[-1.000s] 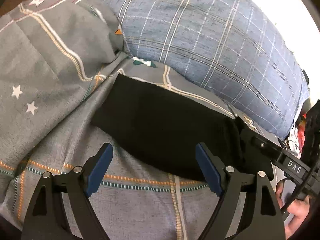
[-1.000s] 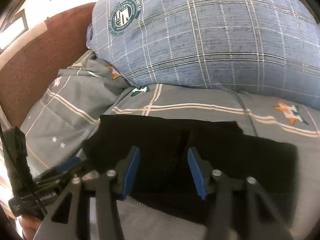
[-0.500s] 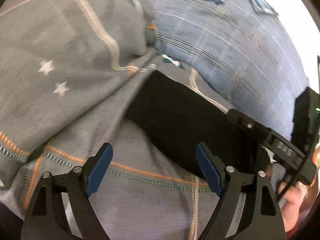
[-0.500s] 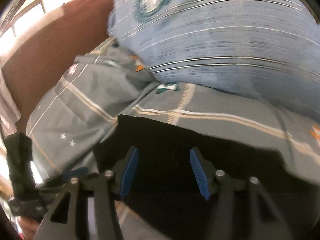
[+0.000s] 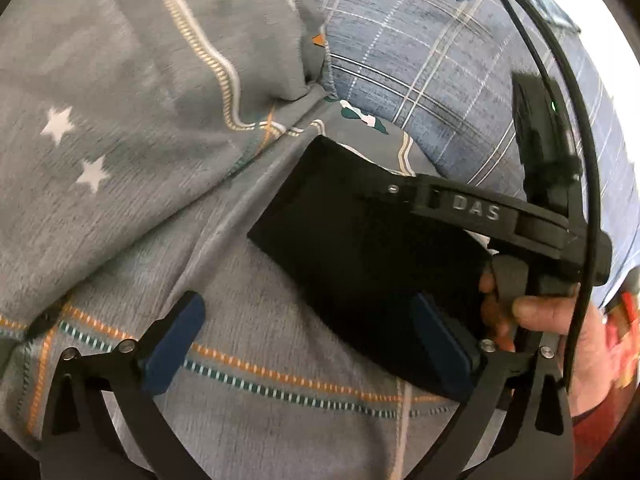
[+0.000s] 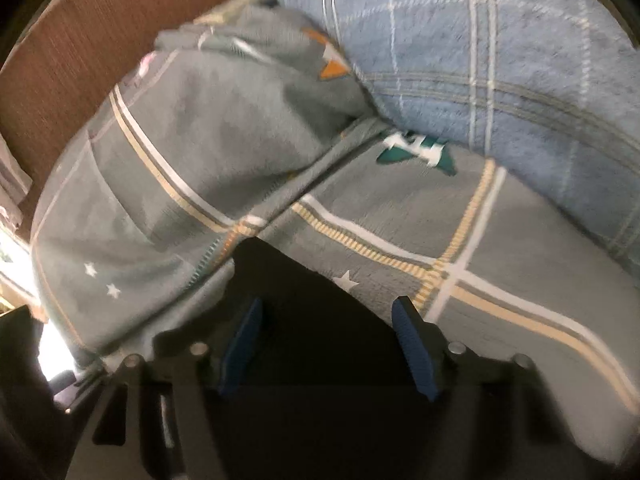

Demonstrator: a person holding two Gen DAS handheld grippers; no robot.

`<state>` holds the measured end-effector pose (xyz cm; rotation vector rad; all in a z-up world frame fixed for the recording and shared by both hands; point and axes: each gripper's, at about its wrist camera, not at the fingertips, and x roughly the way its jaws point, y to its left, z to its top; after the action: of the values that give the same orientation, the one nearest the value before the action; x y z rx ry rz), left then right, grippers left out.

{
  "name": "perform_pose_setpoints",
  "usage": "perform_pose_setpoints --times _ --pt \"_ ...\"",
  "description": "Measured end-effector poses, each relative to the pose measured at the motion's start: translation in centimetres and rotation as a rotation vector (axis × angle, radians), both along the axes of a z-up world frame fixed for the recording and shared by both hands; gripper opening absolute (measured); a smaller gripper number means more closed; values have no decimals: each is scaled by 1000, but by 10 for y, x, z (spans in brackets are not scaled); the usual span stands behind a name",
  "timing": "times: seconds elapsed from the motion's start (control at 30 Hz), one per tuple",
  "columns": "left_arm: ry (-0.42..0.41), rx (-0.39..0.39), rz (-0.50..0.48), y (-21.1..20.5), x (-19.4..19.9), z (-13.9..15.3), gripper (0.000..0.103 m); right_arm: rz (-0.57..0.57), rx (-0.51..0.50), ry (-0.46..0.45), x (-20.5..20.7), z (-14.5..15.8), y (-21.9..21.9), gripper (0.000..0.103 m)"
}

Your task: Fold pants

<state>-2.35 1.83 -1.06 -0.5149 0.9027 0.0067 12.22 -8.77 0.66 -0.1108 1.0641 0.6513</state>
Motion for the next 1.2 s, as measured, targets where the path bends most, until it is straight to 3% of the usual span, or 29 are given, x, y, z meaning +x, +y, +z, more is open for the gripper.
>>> perform_pose_setpoints --times 0.03,0.07,0.1,0.17,0.23,0.37,0.43,0.53,0.67,0.8,0.9,0.97,1.03,1.07,1.13,1.2 --pt "-10 8 -9 -1 2 0 103 3 0 -13 -2 0 1 59" --pt "-23 3 -11 -2 4 0 101 13 5 -12 -4 1 3 37" --pt "-41 -15 -4 -1 4 0 95 10 18 -18 -6 5 2 31" --pt "-76 -81 -10 2 2 3 40 -14 61 -43 -14 18 -5 14" --pt "-113 -96 -26 2 -2 11 29 -49 130 -67 -25 39 -21 11" --pt "-336 -124 -123 -10 -27 57 25 -112 290 -142 -54 88 -68 8" --pt "-451 -113 -233 -28 -40 81 25 -159 376 -197 -76 113 -105 8" --pt "-483 -105 -462 -83 -54 97 25 -261 476 -254 -107 132 -172 7" --pt "-408 -71 -641 -158 -51 75 25 -424 481 -263 -141 120 -250 7" --pt "-285 2 -760 -216 -45 38 25 -708 327 -201 -164 79 -320 14" --pt "-250 -3 -827 -217 -54 34 31 -810 317 -152 -188 68 -352 24" --pt "-280 14 -845 -207 -62 47 58 -826 355 -171 -207 72 -363 37" --pt "-327 10 -827 -191 -68 64 70 -819 394 -185 -224 78 -368 50" --pt "-349 -3 -814 -182 -67 72 73 -800 423 -181 -230 79 -368 58" --pt "-361 4 -785 -171 -58 83 78 -764 468 -168 -234 78 -359 63" --pt "-366 58 -722 -166 -35 88 79 -725 481 -146 -228 75 -345 63"
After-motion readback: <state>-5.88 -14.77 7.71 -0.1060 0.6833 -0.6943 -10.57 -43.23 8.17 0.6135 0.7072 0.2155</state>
